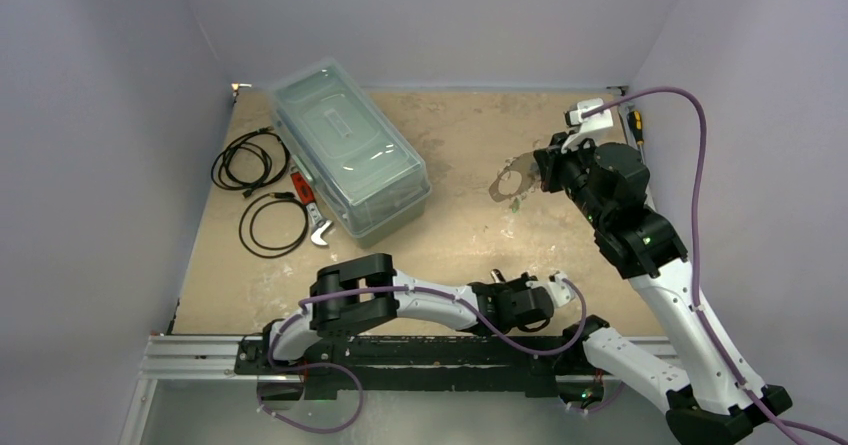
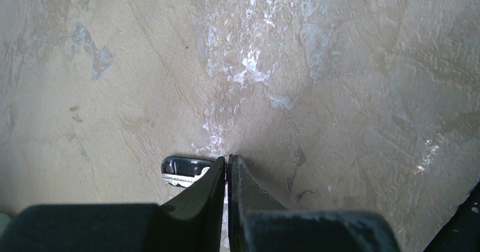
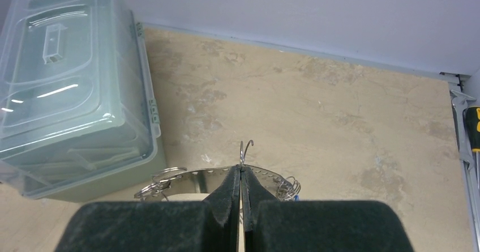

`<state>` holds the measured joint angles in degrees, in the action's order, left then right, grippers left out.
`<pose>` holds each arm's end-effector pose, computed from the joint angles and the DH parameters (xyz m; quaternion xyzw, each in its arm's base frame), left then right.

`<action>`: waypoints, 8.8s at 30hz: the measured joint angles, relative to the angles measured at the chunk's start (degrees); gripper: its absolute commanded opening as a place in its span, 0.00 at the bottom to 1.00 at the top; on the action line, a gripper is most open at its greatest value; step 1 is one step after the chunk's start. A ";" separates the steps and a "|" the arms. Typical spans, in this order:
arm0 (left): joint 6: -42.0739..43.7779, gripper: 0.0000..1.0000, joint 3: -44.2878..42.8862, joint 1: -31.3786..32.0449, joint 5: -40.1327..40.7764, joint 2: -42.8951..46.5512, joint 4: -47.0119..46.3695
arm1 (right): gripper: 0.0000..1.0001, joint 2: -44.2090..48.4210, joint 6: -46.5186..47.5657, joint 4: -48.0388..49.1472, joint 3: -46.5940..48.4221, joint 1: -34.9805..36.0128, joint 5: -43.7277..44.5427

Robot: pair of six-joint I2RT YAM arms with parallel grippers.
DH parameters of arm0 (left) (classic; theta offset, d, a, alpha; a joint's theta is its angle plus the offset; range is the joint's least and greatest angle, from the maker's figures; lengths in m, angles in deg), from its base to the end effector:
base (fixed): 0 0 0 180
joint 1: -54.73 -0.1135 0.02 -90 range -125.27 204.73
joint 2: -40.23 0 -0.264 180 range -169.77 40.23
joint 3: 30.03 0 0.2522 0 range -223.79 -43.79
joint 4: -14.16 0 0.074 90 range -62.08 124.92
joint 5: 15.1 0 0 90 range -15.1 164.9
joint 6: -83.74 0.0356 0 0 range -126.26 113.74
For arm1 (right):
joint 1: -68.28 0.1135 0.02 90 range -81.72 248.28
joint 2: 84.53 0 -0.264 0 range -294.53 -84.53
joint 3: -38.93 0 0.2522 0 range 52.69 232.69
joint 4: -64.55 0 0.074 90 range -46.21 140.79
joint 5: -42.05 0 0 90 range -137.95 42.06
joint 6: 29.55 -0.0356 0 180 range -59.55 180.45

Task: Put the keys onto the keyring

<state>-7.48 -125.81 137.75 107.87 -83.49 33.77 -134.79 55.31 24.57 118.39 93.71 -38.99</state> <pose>0.0751 -0.4537 0.1383 0.5076 0.7429 -0.0366 0.4349 0.1637 0.0717 0.4191 -0.0863 0.7648 0.1095 0.6290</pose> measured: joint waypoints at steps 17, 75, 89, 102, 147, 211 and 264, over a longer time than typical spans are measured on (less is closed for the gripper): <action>0.42 0.00 4.42 0.00 -1.90 2.93 -1.95 | 0.00 -0.42 0.02 -0.02 0.00 0.00 -1.07; 6.78 0.00 32.46 2.47 -4.74 81.46 17.09 | 0.00 -6.38 3.87 10.84 -5.97 0.00 -27.71; 19.89 0.00 38.84 0.48 -2.64 81.90 15.45 | 0.00 -7.45 10.54 13.86 -11.80 12.74 -34.23; 19.96 0.00 41.72 -7.52 -14.45 95.65 10.21 | 0.00 -7.26 12.59 13.81 -11.85 15.52 -41.00; 12.37 0.00 46.88 -26.82 -62.27 96.39 -1.90 | 0.00 -10.67 17.57 12.41 -8.55 28.96 -58.12; 12.31 0.00 46.88 -28.02 -68.57 95.67 -3.26 | 0.00 -11.23 18.56 6.97 -4.52 29.33 -55.87; 12.26 0.00 47.78 -28.22 -68.74 98.49 -5.92 | 0.00 -6.54 7.02 19.08 -8.74 29.33 -56.17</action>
<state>4.78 -78.03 109.54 39.13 14.99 27.85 -141.33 62.32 43.65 109.64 123.05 -95.17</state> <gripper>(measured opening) 0.004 0.005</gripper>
